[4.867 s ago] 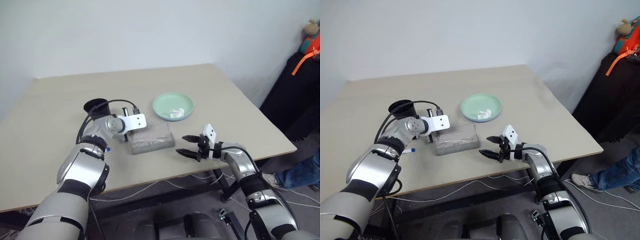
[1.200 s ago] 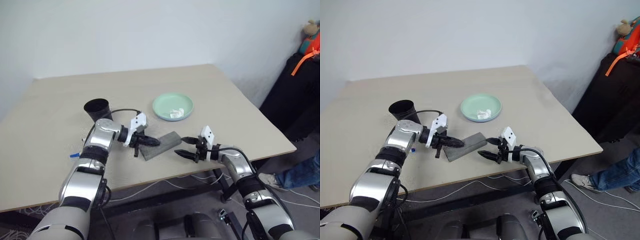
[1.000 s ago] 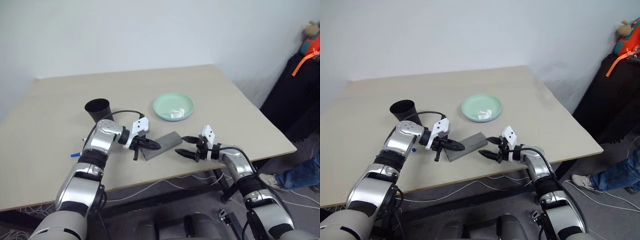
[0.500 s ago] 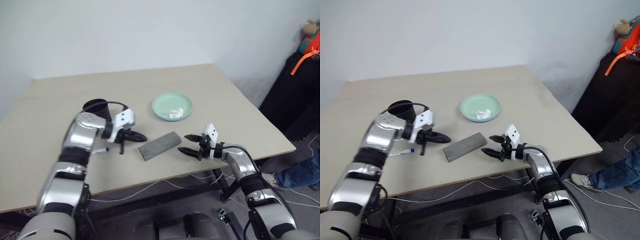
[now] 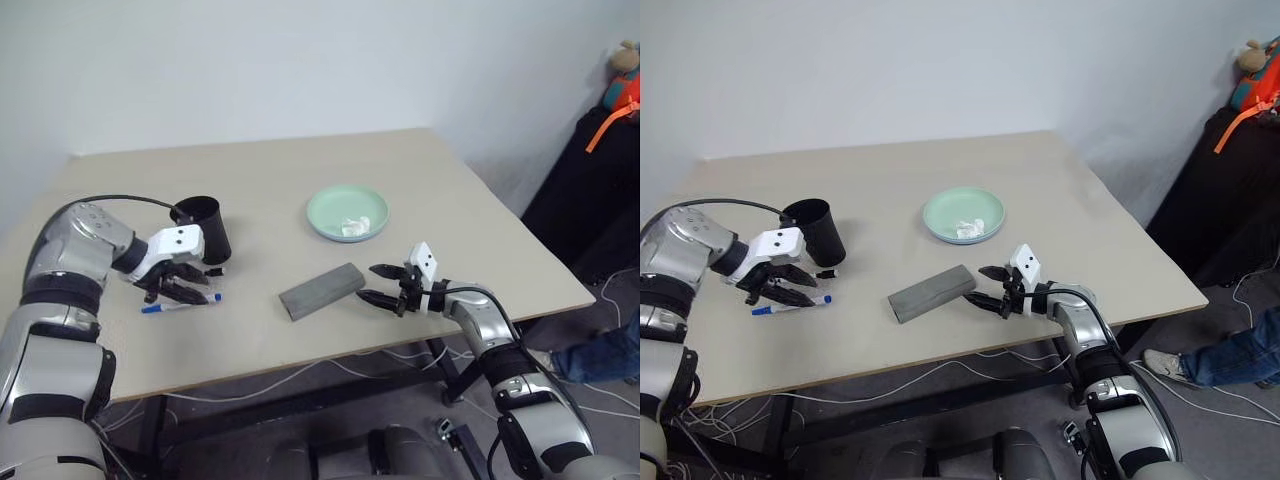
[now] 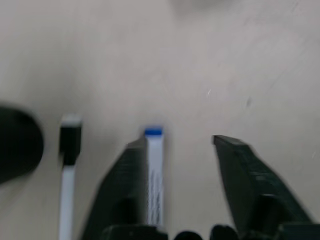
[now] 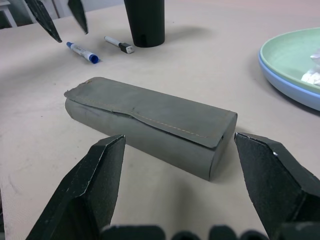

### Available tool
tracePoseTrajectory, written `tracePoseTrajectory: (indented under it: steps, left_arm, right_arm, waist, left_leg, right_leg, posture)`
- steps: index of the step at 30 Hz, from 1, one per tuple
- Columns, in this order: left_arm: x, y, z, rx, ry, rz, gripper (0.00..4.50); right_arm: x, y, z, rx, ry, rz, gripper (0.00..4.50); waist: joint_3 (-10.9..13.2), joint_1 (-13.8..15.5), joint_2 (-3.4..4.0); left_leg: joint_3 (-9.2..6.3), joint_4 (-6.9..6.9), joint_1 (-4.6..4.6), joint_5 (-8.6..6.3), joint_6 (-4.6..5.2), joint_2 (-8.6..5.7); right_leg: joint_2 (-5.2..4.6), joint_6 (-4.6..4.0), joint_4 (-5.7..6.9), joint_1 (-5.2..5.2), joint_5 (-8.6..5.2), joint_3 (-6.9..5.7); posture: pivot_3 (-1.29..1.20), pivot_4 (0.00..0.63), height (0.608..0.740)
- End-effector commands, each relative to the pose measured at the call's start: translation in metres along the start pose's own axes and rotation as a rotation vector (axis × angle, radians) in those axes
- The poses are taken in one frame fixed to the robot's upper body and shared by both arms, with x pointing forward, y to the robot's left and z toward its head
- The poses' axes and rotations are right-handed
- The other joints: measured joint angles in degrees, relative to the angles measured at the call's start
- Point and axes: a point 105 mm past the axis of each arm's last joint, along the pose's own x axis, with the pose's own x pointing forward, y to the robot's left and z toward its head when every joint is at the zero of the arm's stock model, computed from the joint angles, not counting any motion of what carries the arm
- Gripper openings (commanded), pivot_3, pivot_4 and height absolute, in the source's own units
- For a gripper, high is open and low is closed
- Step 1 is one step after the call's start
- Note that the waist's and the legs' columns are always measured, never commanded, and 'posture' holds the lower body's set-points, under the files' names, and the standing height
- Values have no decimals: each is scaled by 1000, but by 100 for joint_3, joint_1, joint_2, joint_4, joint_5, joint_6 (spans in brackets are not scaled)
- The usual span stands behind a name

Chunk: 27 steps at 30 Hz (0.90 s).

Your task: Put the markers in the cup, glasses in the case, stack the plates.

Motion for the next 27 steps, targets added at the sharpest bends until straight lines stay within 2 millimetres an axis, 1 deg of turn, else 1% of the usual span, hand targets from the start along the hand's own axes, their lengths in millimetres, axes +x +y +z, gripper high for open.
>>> tracePoseTrajectory:
  steps: [1,5,12,18,21,26,27]
  left_arm:
    - [-6,5,-4,20,71,15,3328]
    - [0,6,-11,24,144,9,3328]
    - [12,9,-18,22,224,21,3328]
    - [22,5,-22,-25,239,-9,3328]
    - [23,3,-20,-38,226,-21,2722]
    - [23,3,-18,-45,202,-28,1049]
    - [23,3,-17,-46,195,-26,654]
  right_arm:
    - [3,-3,18,-43,-43,10,3789]
    - [2,-3,16,-37,-37,9,3789]
    - [-2,-3,12,-29,-31,2,3789]
    - [-4,-2,12,-25,-31,-7,3789]
    - [-5,-3,12,-25,-31,-14,3789]
    - [-6,-2,10,-24,-28,-17,3789]
    - [-6,-2,10,-24,-28,-17,3789]
  waist:
    - [0,-1,-1]
    - [0,3,-2]
    - [0,0,-3]
    - [0,0,-3]
    - [0,1,-3]
    - [0,0,-3]
    - [0,0,-3]
  left_leg:
    - [1,1,-2,0,0,0]
    - [2,3,-3,0,0,-1]
    - [2,2,-3,0,0,0]
    - [3,2,-2,0,0,-1]
    - [3,3,0,0,-1,-1]
    - [3,3,2,-1,-1,-1]
    - [3,3,2,-1,-1,-1]
  right_leg:
    - [0,0,0,-1,0,0]
    - [-2,0,-2,0,0,0]
    - [-2,0,0,-2,0,0]
    - [-3,1,1,-2,0,1]
    - [-3,0,2,0,0,2]
    - [-3,1,2,2,0,2]
    - [-3,1,2,2,0,2]
  posture:
    - [0,0,740]
    - [0,0,740]
    - [0,0,740]
    - [0,0,740]
    - [0,0,740]
    - [0,0,740]
    - [0,0,740]
